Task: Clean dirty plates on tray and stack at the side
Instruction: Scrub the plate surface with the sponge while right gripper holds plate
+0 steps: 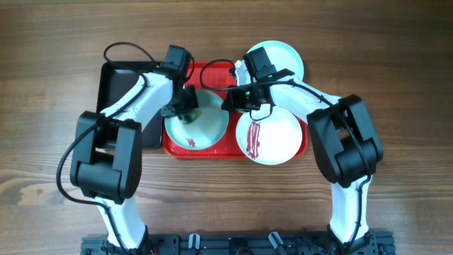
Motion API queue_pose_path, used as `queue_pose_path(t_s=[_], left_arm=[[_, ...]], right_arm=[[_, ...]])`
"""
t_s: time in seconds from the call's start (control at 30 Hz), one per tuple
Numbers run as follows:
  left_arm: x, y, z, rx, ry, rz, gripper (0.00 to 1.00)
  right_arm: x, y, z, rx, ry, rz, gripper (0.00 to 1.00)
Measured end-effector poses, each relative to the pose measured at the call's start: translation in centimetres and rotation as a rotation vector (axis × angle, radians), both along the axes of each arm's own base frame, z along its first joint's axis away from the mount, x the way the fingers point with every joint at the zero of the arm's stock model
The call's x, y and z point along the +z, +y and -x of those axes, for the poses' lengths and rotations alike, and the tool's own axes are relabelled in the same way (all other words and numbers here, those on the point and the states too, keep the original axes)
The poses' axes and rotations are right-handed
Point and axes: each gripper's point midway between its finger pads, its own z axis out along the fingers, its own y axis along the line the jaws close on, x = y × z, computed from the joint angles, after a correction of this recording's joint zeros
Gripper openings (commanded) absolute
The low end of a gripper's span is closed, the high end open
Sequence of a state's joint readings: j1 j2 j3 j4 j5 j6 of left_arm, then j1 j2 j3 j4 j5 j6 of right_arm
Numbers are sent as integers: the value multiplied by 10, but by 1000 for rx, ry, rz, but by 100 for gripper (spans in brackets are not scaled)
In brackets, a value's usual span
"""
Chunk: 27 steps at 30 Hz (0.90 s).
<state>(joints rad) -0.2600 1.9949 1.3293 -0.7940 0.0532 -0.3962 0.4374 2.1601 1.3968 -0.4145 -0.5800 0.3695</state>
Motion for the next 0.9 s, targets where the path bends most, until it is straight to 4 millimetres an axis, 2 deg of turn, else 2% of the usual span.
queue_pose_path(t_s=[0.13,0.33,0.47,0.57,0.67,0.77,0.83,0.9], left_arm=[[1,-6,17,-90,73,85,4],[3,-38,36,-265,119,305,4],[3,-53,30,-324,75,392,4],[3,-61,12,-332,-9,418,4],[1,-59,-7,-267,-68,369,4],[0,-52,-12,-170,-60,283,4],[2,-42,-13,-95,-38,196,4],[6,-23,-11,-10,-6,86,4]], right_arm=[[0,1,2,11,0,0,4],[0,1,2,16,-5,0,4],[0,0,2,15,-4,1,4],[0,-4,-2,-2,-4,2,4],[0,-7,-6,-22,-5,2,4],[0,-7,-7,-32,0,2,4],[0,-6,-7,-33,2,1,4],[0,-5,-5,-29,4,-1,4]])
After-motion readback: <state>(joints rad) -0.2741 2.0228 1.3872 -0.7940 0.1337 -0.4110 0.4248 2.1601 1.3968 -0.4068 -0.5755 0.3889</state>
